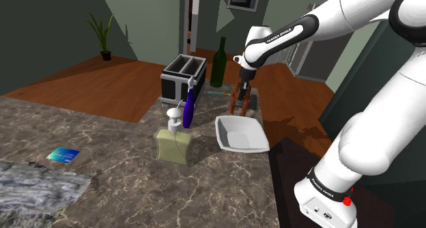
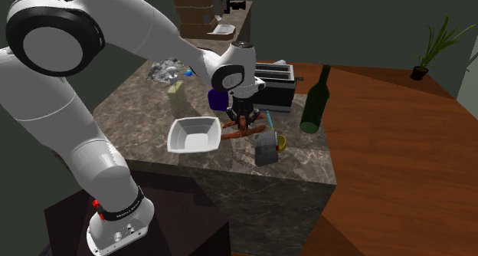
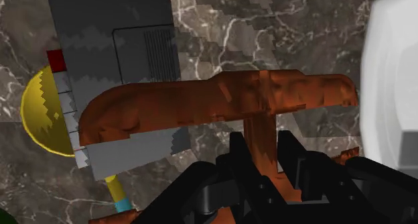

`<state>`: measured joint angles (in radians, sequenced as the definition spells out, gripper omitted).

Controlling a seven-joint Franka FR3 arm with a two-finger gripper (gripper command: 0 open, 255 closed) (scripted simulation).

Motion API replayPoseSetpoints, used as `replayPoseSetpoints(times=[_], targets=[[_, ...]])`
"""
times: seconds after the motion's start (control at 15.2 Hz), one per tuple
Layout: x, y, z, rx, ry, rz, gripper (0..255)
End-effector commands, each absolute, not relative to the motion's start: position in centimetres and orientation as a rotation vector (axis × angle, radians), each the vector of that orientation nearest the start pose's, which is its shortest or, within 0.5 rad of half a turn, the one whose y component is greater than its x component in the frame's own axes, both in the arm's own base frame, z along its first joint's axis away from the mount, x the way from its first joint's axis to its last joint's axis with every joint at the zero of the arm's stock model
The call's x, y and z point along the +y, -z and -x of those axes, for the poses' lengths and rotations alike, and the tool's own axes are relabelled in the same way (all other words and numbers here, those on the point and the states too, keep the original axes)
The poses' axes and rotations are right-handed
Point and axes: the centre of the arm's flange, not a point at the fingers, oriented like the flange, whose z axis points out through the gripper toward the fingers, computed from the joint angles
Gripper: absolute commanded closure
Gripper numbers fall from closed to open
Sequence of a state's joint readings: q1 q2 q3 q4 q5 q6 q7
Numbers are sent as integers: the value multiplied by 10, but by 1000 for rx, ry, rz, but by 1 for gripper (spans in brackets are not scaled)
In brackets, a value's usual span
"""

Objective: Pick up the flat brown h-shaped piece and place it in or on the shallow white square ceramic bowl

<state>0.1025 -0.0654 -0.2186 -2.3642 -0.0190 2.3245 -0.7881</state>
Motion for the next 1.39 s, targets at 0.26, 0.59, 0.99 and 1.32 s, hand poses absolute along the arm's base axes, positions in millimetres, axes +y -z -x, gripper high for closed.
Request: replayPoseSetpoints(times=[0.26, 0.59, 0.99, 1.32], targets=[[-47, -379, -481, -1059, 35, 2969, 255], [-1, -381, -435, -1059, 35, 2969, 255], [56, -384, -379, -1059, 35, 2969, 255], [90, -380, -345, -1059, 35, 2969, 255]])
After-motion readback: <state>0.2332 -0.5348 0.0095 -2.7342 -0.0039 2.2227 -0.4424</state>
